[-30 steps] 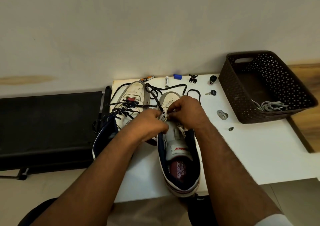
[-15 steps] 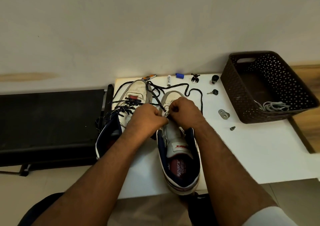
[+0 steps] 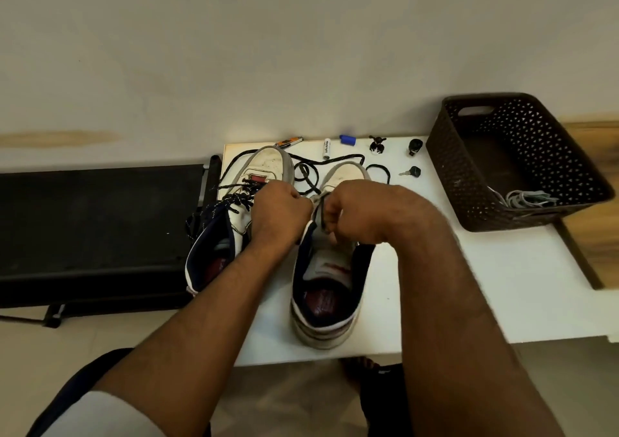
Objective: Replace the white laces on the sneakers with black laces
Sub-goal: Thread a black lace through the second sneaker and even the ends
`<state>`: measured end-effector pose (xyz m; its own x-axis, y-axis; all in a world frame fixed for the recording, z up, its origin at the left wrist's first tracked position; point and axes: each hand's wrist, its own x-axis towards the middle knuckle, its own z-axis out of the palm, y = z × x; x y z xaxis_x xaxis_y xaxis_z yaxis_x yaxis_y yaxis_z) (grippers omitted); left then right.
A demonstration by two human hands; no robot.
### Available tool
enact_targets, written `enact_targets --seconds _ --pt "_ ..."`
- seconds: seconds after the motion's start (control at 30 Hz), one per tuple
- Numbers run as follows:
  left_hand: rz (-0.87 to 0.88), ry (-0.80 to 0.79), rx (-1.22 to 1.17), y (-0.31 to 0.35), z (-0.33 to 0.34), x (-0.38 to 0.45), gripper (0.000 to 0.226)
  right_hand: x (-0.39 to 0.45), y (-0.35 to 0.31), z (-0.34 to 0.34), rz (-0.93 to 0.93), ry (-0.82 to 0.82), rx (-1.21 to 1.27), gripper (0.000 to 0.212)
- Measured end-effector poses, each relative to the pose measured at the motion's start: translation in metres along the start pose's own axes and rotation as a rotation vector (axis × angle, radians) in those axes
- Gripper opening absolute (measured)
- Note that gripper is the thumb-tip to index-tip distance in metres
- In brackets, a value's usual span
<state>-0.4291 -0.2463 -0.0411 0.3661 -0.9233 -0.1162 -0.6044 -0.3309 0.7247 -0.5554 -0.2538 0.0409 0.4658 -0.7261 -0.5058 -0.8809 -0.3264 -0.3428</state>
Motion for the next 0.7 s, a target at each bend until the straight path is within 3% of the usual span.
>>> enact_targets --seconds 0.17,0.33,0.43,0.53,0.6,0.67,0.7 --pt "-0.08 0.042 -0.06 0.0 -0.005 0.008 0.035 -0.022 -0.024 -0.003 -0.13 -0.103 -0.031 0.005" --pt "-0.093 0.076 -0.096 -0.002 -0.003 0.012 0.036 -0.055 -0.034 0.012 -0.305 -0.334 0.044 0.012" --pt "-0.094 0.056 -0.106 0.0 -0.005 0.014 0.023 -0.06 -0.039 0.014 -0.356 -0.393 0.114 0.013" --pt "-0.058 -0.006 -0.134 -0.003 -0.007 0.016 0.024 -0.053 -0.03 0.014 -0.339 -0.402 0.22 0.008" --pt "-0.027 -0.057 -0.134 -0.005 -0.009 0.018 0.013 -0.054 -0.016 0.01 -0.313 -0.387 0.318 0.006" --pt "-0.01 -0.097 -0.151 -0.006 -0.011 0.02 0.007 -0.055 0.005 0.003 -0.244 -0.246 0.505 0.013" --pt "-0.004 -0.113 -0.163 -0.007 -0.011 0.021 0.004 -0.052 0.017 0.001 -0.18 -0.099 0.62 0.015"
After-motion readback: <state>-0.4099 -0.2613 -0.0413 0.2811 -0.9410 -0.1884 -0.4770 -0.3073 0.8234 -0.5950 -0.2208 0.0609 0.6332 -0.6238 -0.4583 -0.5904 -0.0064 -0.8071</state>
